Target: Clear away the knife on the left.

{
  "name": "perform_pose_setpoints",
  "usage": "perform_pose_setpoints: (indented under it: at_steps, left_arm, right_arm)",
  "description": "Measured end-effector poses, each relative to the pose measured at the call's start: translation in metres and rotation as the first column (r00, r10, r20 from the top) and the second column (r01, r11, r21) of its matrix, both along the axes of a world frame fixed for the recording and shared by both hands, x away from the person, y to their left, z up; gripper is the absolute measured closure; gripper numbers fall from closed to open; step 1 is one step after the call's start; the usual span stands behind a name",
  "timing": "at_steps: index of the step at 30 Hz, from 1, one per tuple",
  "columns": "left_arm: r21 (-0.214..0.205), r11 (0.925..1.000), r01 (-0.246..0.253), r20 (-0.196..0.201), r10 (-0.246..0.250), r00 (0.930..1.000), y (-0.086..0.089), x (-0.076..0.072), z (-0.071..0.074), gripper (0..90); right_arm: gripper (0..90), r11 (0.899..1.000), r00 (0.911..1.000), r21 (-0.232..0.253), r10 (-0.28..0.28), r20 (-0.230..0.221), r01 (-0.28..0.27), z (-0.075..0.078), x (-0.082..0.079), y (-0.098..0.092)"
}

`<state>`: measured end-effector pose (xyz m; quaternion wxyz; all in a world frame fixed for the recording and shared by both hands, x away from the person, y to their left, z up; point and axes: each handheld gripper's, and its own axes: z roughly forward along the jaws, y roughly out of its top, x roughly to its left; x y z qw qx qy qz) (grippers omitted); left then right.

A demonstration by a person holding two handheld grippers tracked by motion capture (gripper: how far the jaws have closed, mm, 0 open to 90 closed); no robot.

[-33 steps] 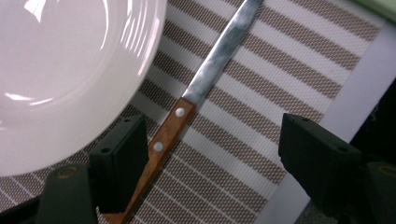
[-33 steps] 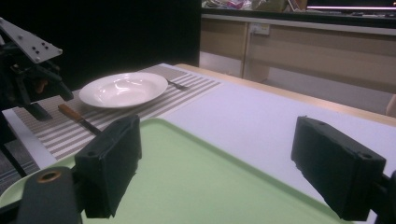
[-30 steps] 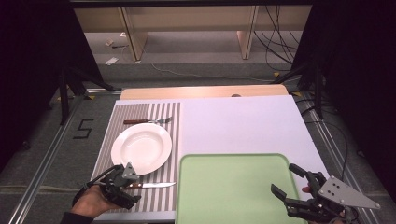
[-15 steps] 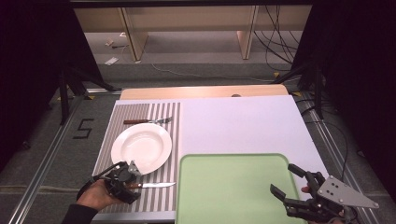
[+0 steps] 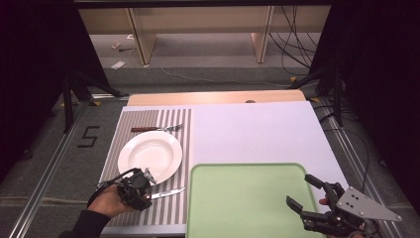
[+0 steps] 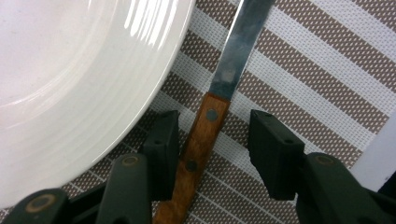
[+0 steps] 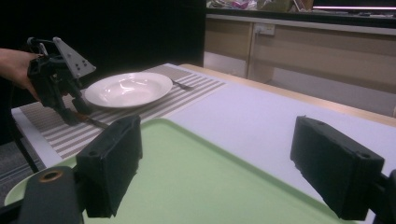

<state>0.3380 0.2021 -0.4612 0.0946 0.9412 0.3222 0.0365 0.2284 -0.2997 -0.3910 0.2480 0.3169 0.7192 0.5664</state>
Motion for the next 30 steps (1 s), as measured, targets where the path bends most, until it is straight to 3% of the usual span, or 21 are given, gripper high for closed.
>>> perform_pose_setpoints:
  at_steps: [6,8,10,15,16,22,26,27,28,29,30]
  left_arm:
    - [0.025,0.9997,-0.004,-0.047,0.005,0.9989,-0.007,0.007,0.001,64.1]
    - [0.042,0.9986,-0.034,-0.069,0.037,0.9969,-0.008,0.009,0.002,68.4]
    - [0.054,0.9984,-0.018,-0.074,0.022,0.997,-0.009,0.01,0.002,75.2]
    - [0.065,0.9978,-0.009,-0.081,0.015,0.9966,-0.012,0.01,0.003,76.9]
    - [0.037,0.9993,-0.008,-0.091,0.011,0.9958,-0.012,0.009,0.003,77.0]
    - [-0.027,0.9995,-0.016,-0.09,0.014,0.9959,-0.011,0.006,0.013,77.1]
    - [-0.109,0.9938,-0.024,-0.058,0.018,0.9981,-0.011,0.004,0.03,77.1]
    - [-0.109,0.9938,-0.024,-0.058,0.018,0.9981,-0.011,0.004,0.03,77.1]
    - [-0.158,0.9868,-0.035,-0.046,0.028,0.9985,-0.012,0.003,0.037,77.1]
    - [-0.158,0.9868,-0.035,-0.046,0.028,0.9985,-0.012,0.003,0.037,77.1]
    - [-0.219,0.9746,-0.044,-0.04,0.036,0.9985,-0.013,0.003,0.042,77.1]
  right_arm:
    - [17.8,1.0,1.0,-0.002,0.002,0.002,-0.002,0.0,0.0,0.001]
    - [18.0,1.0,1.0,-0.003,0.002,0.003,-0.002,0.0,0.0,0.001]
    - [18.0,1.0,1.0,-0.002,0.002,0.004,-0.002,0.0,0.0,0.001]
    - [18.0,1.0,1.0,-0.002,0.002,0.005,-0.002,0.0,0.0,0.001]
    - [18.1,1.0,1.0,-0.007,-0.002,0.003,0.002,0.0,0.0,0.001]
    - [18.1,1.0,1.0,-0.004,0.0,0.005,0.0,0.0,0.0,0.001]
    - [18.2,1.0,1.0,-0.001,0.0,0.005,0.0,0.001,0.0,0.001]
    - [18.2,1.0,1.0,-0.001,0.0,0.005,0.0,0.001,0.0,0.001]
    - [18.2,1.0,1.0,-0.004,-0.001,0.005,0.001,0.001,0.0,0.001]
    - [18.2,1.0,1.0,-0.004,-0.001,0.005,0.001,0.001,0.0,0.001]
    - [18.2,1.0,1.0,0.001,0.001,0.005,-0.001,0.001,0.0,0.001]
